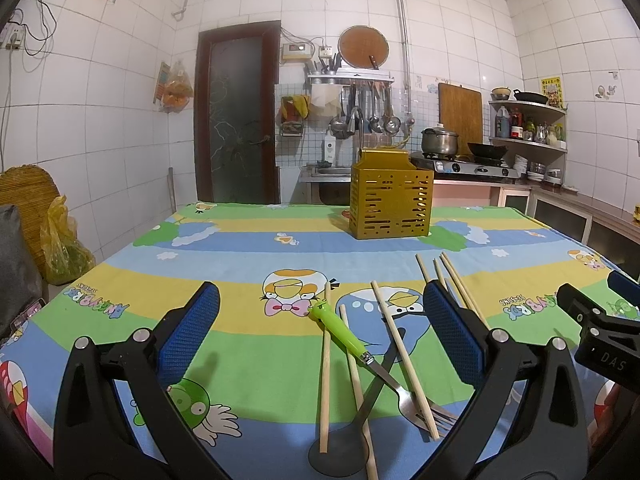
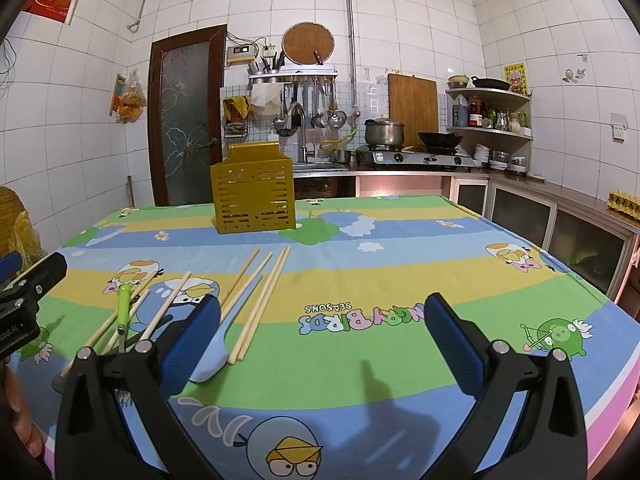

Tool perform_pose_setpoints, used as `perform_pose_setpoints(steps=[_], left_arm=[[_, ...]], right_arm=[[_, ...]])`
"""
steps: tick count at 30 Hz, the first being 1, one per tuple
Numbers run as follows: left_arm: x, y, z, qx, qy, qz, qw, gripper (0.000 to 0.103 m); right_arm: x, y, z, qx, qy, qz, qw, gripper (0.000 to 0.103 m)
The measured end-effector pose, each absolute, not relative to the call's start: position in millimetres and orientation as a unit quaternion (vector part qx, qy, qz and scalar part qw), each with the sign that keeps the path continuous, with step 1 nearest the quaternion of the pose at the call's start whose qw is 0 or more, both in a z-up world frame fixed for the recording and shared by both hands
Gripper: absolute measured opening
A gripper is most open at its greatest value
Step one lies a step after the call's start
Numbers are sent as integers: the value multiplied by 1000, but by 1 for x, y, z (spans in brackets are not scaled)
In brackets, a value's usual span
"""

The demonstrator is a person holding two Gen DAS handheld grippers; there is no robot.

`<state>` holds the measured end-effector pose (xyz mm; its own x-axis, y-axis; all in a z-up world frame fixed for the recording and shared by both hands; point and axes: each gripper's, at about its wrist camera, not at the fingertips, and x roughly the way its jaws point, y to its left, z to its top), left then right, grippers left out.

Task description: Organize utensils

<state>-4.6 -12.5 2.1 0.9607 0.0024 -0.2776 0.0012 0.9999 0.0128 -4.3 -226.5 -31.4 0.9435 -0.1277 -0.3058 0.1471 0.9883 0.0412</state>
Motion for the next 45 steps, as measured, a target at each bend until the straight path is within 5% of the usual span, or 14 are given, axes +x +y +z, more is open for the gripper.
perform_pose_setpoints(steps=[45], left_arm=[[2,-11,-4,12,146,-7,989,98]], right_arm=[[-3,-231,-35,30,158,-79,984,99]])
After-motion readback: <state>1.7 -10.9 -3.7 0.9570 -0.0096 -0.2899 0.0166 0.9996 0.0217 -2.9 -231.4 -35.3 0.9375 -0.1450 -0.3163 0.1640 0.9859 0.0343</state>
